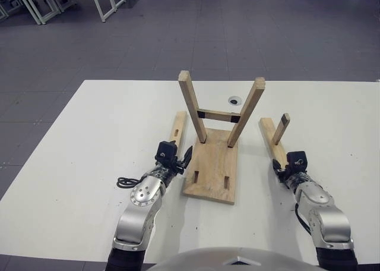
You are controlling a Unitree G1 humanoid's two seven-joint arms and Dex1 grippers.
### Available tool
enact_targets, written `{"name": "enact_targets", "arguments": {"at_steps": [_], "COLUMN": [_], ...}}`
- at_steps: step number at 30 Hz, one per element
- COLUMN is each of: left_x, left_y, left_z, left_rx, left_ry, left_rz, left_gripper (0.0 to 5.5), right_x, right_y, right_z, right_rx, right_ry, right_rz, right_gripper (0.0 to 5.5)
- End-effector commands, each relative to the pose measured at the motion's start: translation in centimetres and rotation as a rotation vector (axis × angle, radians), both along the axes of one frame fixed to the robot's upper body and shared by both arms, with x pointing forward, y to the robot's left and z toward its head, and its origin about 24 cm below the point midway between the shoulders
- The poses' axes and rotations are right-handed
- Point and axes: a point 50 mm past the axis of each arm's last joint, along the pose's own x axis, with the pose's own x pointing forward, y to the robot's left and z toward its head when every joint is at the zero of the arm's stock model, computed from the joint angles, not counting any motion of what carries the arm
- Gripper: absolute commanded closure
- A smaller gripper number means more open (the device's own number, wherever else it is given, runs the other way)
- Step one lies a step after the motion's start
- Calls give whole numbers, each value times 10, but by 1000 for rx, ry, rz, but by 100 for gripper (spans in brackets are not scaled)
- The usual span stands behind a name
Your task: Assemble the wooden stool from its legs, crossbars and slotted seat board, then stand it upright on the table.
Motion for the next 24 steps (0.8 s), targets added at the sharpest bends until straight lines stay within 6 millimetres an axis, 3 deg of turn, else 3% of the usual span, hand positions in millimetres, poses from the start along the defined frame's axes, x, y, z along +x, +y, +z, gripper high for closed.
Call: {"name": "enact_targets", "arguments": {"at_steps": [1,3,5,7,9,11,19,24], "left_x": [-7,-17,-14,-2,11,14,7,0], "left_y": [10,17,29,38,38,32,10,6], "left_z": [15,38,64,84,94,95,88,103], "left_rx": [-211,-395,-558,-675,-774,-837,-923,-981], "left_ry": [98,154,154,131,125,151,263,236], "left_rz": [-211,-471,-634,-709,-727,-754,-827,-915], "left_gripper": [235,235,235,235,235,235,235,235], "right_x": [17,32,35,24,0,-17,-26,-27], "right_y": [-41,-58,-48,-39,-20,-6,30,53], "right_z": [47,91,127,145,144,137,149,126], "right_rx": [73,227,603,846,1038,1131,1188,1127], "right_ry": [-213,-402,-516,-536,-421,-302,-167,7], "right_rz": [-116,-102,93,332,597,751,1019,1070], "right_gripper": [349,349,349,349,349,349,349,349]}}
